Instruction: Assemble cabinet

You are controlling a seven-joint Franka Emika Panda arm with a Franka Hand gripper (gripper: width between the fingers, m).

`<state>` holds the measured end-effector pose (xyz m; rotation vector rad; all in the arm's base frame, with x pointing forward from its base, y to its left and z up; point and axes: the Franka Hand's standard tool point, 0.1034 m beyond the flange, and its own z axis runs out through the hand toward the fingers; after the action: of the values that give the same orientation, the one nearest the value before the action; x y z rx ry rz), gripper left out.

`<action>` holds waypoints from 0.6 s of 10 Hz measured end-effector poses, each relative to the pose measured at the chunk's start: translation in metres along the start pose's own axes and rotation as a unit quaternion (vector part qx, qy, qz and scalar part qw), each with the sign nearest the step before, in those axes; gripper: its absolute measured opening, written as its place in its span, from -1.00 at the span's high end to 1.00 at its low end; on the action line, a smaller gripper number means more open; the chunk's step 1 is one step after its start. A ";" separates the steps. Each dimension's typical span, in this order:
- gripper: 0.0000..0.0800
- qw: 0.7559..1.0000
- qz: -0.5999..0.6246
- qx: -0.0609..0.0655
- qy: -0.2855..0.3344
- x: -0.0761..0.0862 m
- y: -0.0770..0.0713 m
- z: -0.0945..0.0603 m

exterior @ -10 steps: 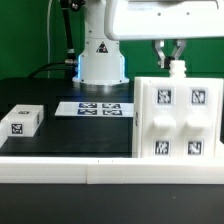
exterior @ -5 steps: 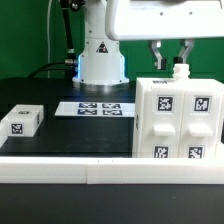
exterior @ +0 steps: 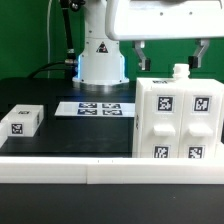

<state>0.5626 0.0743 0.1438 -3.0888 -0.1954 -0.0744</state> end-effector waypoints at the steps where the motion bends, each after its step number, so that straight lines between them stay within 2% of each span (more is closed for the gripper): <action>1: -0.95 1.000 0.000 0.000 0.000 -0.001 0.000 0.000; 2: -0.98 1.000 0.028 -0.001 0.008 -0.007 -0.001 0.001; 4: -1.00 0.997 0.080 -0.001 0.008 -0.037 -0.003 0.006; 6: -0.99 0.994 0.111 -0.010 0.002 -0.058 -0.006 0.018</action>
Offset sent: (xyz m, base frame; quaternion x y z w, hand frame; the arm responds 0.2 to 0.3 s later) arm -0.0516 -0.0165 -0.0049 -0.0571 0.0203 0.1144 0.9916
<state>0.5049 0.0735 0.1226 -3.1054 0.1512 -0.0743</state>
